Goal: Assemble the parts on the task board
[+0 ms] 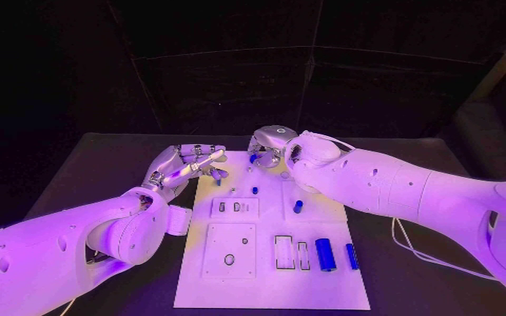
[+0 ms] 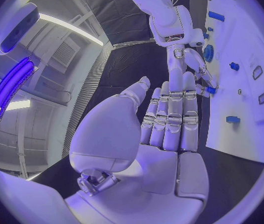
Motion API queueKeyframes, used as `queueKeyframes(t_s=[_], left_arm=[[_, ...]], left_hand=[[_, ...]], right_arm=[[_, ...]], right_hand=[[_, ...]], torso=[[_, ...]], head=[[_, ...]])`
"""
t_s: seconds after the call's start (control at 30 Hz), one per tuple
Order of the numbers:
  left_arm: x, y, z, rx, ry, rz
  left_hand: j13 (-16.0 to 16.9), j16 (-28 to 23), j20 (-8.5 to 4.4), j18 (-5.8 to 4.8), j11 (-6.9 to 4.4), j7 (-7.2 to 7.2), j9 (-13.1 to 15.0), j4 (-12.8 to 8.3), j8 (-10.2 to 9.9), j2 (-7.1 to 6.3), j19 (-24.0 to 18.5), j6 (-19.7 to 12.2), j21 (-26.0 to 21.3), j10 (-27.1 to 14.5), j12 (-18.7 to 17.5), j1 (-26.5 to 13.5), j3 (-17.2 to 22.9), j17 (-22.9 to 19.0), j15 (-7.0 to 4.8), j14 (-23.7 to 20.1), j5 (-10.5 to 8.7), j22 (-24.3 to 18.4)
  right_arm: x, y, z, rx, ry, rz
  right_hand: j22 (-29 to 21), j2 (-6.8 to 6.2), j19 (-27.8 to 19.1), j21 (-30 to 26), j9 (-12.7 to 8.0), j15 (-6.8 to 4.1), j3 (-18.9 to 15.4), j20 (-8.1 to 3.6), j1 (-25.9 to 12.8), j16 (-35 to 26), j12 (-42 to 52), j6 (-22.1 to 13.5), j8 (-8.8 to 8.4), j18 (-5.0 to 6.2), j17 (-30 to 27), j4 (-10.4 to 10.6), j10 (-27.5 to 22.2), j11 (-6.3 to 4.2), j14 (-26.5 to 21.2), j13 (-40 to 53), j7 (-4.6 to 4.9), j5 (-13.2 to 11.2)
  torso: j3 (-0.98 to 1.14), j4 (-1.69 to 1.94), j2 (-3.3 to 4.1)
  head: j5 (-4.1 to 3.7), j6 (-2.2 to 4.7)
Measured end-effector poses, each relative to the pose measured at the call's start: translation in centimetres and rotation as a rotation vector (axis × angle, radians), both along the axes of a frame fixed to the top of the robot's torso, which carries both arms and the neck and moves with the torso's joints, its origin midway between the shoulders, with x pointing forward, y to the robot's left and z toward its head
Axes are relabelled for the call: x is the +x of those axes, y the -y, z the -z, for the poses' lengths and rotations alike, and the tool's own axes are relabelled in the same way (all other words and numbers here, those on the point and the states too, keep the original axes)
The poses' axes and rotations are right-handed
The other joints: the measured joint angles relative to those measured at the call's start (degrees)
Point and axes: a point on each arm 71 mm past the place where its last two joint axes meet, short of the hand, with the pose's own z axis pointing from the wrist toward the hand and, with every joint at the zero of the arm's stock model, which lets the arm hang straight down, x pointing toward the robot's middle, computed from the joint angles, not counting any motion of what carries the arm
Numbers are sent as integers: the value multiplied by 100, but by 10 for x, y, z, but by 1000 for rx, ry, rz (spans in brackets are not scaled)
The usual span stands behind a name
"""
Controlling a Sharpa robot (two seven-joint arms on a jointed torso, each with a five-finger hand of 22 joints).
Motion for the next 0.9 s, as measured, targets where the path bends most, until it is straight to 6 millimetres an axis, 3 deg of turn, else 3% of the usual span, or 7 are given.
queueKeyframes(t_s=[0.07,0.2,0.43,0.53,0.63,0.77,0.9], left_arm=[[0,0,0,0,0,1],[0,0,0,0,-2,1],[0,-3,0,2,-3,-2],[1,-5,0,4,-3,-6],[1,-7,0,6,-3,-10],[2,-9,0,8,-3,-15],[3,-10,0,9,-2,-17]], left_hand=[[0,0,0,0,0,0,0,0,0,0,0,0,0,0,-1,0,0,4,1,-1,0,4],[-5,0,0,0,21,0,0,0,0,0,0,0,0,-21,-1,0,0,6,1,-1,0,3],[-5,0,0,0,21,0,0,0,-23,0,0,0,0,-21,-1,0,0,12,1,-1,0,3],[-4,0,0,0,21,0,0,0,-23,0,0,0,0,-21,-1,0,0,12,1,0,0,3],[-4,0,0,-1,21,0,0,0,-23,0,0,0,0,-21,-1,0,0,12,1,0,0,3],[-4,0,0,-1,21,0,0,-18,-23,0,0,0,0,-21,-1,0,18,20,1,-1,0,3],[-4,0,0,-1,21,0,0,-18,-23,0,0,0,0,-21,-1,0,17,20,1,0,0,3]], right_arm=[[0,1,0,-1,0,4],[-1,6,-1,3,3,9],[-10,32,-8,48,20,24],[-16,54,-20,100,33,46],[-21,81,-27,148,22,87],[-28,109,-31,201,-23,148],[-30,129,-29,222,-85,217]], right_hand=[[-435,-146,-301,-293,2,38,-179,55,-23,-305,-64,-307,0,137,-425,44,-335,50,-172,-4,15,-1],[-637,-281,-396,-499,15,61,-641,96,49,-574,68,-663,0,138,-840,229,-718,68,-308,37,-6,-1],[-653,-202,-194,-490,53,-11,-1055,46,202,-301,655,-515,93,137,-583,518,-605,10,-87,114,-16,296],[-207,-163,101,-209,75,-34,-1099,29,189,-41,902,-335,168,136,-237,568,-231,-16,35,155,-6,448],[308,-97,413,106,75,-115,-1111,-24,120,275,1285,-240,171,78,187,691,476,-146,158,290,-76,531],[977,-276,810,530,62,-292,-1358,-218,-101,782,2017,-195,201,-55,861,912,1270,-359,181,752,-232,626],[1676,-341,1145,936,46,-298,-1819,-242,-163,1524,3547,-398,201,-199,2010,1200,1409,-368,175,2254,-247,668]], torso=[[1,-1,2],[3,-2,2],[13,-24,2],[18,-40,-1],[26,-63,-12],[41,-99,-27],[59,-131,-35]], head=[[0,0],[0,4],[15,26],[23,43],[28,59],[37,76],[27,82]])
